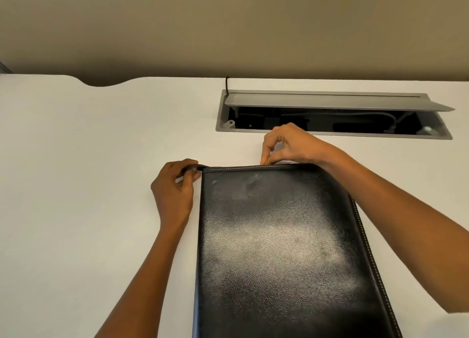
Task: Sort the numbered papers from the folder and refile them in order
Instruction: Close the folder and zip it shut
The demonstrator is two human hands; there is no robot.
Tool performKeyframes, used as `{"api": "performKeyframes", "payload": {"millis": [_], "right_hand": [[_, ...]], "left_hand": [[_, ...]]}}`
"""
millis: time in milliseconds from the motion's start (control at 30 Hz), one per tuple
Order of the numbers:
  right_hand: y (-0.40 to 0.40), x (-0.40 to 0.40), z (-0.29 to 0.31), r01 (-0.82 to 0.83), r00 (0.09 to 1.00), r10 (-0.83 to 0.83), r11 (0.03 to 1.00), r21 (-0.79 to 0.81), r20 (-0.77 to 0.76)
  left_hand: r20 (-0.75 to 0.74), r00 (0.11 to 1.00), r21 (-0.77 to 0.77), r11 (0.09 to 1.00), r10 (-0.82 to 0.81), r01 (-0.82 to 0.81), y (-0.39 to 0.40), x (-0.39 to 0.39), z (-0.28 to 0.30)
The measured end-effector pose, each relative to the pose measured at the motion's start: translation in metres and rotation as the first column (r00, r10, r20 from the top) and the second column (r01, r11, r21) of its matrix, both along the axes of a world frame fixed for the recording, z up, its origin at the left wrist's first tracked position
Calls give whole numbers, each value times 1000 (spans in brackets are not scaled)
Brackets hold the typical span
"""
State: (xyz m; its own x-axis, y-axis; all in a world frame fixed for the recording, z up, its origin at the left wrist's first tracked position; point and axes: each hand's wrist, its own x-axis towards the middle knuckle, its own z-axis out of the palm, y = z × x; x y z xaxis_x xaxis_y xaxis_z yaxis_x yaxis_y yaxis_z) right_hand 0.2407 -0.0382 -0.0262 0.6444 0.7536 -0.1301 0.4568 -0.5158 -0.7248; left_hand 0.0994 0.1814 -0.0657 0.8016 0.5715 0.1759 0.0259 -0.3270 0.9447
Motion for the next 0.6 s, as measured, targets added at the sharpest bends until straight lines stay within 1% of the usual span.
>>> {"api": "performKeyframes", "payload": {"millis": [167, 333, 600], "right_hand": [[-33, 0, -2, 98, 995, -97, 995, 31, -24], [-68, 1, -1, 209, 978, -209, 977, 31, 11], [-127, -13, -8, 406, 913, -407, 913, 44, 34]], "left_hand": [[-6, 1000, 22, 1000, 5, -5, -2, 0, 1], [-24, 1000, 17, 1000, 20, -19, 0, 0, -1], [-73, 997, 82, 996, 38, -32, -4, -2, 1]]}}
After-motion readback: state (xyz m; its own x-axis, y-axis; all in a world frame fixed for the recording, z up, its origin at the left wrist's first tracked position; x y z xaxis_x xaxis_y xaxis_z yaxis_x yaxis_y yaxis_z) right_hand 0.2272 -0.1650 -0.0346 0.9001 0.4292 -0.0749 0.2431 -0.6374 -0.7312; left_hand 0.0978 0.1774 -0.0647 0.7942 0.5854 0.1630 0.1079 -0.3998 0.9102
